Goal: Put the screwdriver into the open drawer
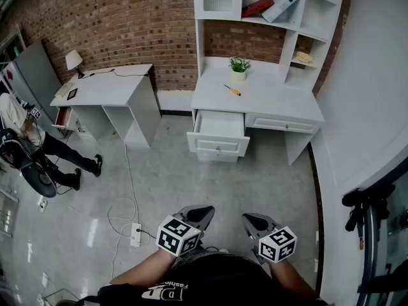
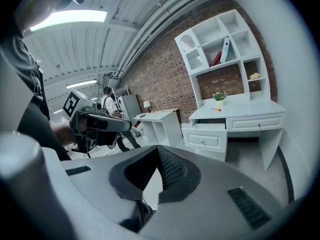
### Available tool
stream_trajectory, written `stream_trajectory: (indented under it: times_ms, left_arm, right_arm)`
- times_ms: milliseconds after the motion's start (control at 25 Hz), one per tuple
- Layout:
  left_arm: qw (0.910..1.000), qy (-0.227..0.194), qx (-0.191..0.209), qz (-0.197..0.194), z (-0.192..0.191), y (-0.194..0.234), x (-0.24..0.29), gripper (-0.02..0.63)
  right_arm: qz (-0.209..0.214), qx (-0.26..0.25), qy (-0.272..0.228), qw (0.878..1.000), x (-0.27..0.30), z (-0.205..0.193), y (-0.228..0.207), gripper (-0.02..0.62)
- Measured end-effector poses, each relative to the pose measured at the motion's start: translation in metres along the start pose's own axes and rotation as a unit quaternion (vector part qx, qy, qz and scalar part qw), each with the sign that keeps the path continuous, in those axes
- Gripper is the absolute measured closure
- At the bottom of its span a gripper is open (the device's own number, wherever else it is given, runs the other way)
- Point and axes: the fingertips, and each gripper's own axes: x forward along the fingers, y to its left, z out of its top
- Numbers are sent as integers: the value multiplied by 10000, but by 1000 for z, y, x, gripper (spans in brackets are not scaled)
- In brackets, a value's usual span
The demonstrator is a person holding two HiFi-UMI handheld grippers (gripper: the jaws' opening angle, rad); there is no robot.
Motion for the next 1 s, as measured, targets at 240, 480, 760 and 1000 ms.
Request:
stream_trajectory:
  times_ms: [240,480,760,1000]
  left_arm:
    - [10000,-43,48,21,2,-6,-4,589]
    - [9999,-60,82,14,1,-10,-4,589]
    - [10000,-53,56,33,-1,-8,-4,589]
    - [10000,56,-13,-75,-5,-15,7,589]
  right_arm:
    - [14,-40,-10,10000,-5,0,3,592]
    - [23,-53,-25,10000,-7,-2,5,592]
    - [-98,9,-152,9998,-9,1,3,591]
    - [-253,114,-168,9995,-18,-5,-8,591]
